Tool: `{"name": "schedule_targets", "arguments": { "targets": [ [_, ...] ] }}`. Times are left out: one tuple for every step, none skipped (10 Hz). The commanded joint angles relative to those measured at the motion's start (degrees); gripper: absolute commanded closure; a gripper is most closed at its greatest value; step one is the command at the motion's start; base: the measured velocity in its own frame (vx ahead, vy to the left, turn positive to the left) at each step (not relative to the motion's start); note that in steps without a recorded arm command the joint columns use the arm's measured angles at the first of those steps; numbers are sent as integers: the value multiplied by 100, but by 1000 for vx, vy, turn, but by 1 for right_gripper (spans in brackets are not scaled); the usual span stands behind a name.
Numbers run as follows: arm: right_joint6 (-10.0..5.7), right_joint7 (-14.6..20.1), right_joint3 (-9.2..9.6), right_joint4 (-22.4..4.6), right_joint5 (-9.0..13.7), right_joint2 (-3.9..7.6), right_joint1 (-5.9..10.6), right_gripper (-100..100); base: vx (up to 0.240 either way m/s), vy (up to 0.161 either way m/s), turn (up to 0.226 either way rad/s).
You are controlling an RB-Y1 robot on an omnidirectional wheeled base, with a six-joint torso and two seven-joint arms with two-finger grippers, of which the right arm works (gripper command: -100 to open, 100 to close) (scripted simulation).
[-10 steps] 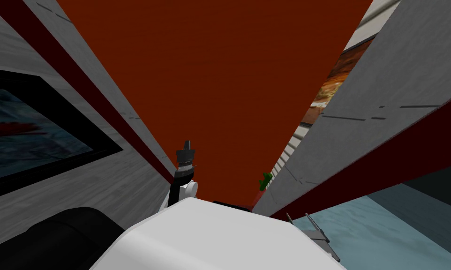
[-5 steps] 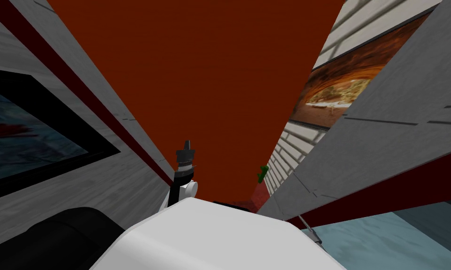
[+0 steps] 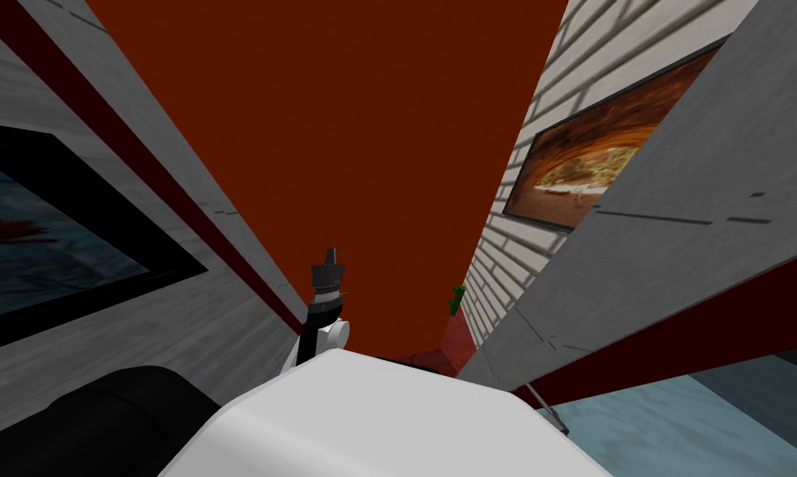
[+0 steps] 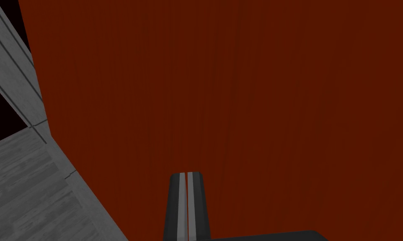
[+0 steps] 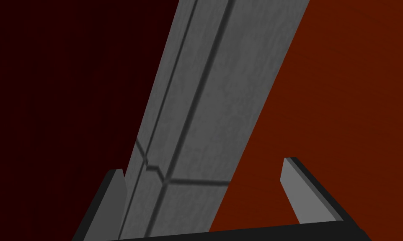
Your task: Push the door open
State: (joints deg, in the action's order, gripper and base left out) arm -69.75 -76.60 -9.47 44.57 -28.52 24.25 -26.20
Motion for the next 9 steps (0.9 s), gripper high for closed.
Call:
{"name": "schedule_targets", "arguments": {
  "targets": [
    [-32,-19,214,24,-167,-137,32,-100,34,-3,25],
    [-32,-19,214,24,-167,-137,32,-100,9,-5,13],
    [-32,-19,214,24,-167,-137,32,-100,-3,-2,-21],
    [-32,-19,214,24,-167,-137,32,-100,-4,-2,-28],
    [-32,-19,214,24,-167,-137,32,-100,6,-14,10],
    [-32,-19,214,24,-167,-137,32,-100,5,-14,12],
    [-32,-19,214,24,-167,-137,32,-100,-1,4,-14],
    [-32,-19,214,24,-167,-137,32,-100,-7,5,-8],
    [-32,-19,214,24,-167,-137,32,-100,3,12,19]
  ]
}}
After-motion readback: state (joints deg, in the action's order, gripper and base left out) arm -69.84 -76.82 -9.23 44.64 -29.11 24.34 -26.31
